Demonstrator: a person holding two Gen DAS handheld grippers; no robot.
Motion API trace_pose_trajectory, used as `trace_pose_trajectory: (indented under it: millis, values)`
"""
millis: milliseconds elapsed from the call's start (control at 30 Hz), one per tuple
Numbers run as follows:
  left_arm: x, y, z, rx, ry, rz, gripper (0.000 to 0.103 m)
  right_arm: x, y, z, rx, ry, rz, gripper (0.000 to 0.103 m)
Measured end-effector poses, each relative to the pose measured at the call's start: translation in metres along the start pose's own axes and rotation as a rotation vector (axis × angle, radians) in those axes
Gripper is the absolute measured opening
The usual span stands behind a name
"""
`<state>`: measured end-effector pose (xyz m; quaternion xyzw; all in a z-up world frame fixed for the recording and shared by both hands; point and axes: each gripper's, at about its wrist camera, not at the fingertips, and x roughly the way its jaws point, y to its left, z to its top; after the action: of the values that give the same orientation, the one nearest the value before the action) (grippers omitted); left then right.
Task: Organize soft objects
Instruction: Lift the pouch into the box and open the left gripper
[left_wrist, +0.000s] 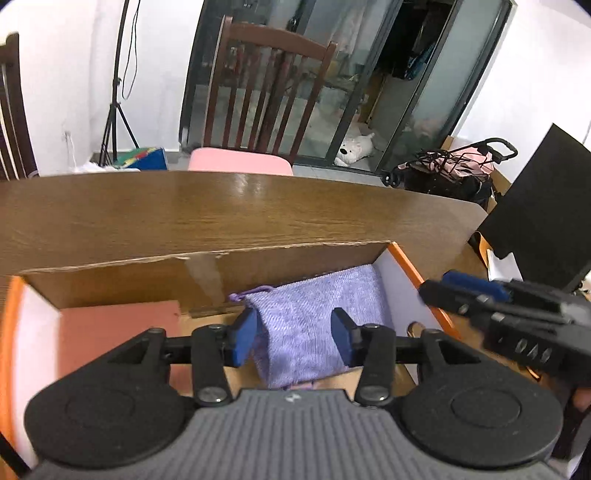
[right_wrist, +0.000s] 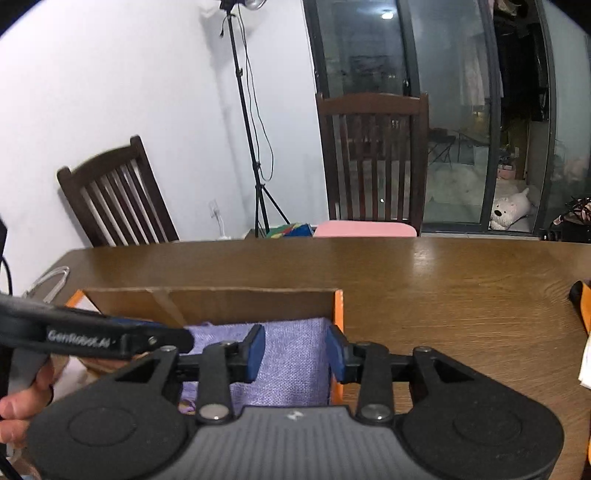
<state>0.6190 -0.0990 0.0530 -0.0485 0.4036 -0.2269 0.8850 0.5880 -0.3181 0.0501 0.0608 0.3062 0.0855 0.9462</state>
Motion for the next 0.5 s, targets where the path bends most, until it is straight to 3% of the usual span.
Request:
trace_pose_trajectory:
  millis: [67,200,267,433,500]
  values:
    - [-0.016,-0.005,0.0,0.019,-0.011,0.016,0.055,-0.017,0.001,0.004,-0.008,-0.02,0.0,0.041]
    - [-0.063,-0.016,-0.004,0.041,-0.057,0.044,0.058,-0.067,0.005,0.01,-0.027,-0.067,0.001,0.046]
    - [-0.093,-0.024,-0.011,0.058,-0.098,0.061,0.065,-0.094,0.006,0.011,-0.039,-0.092,-0.001,0.049]
    - [-0.16,-0.046,-0.054,0.121,-0.214,0.142,0.086,-0.16,0.009,0.002,-0.086,-0.147,0.003,0.061]
    - [-0.183,-0.056,-0.078,0.135,-0.263,0.19,0.089,-0.184,0.012,-0.008,-0.111,-0.168,0.003,0.065]
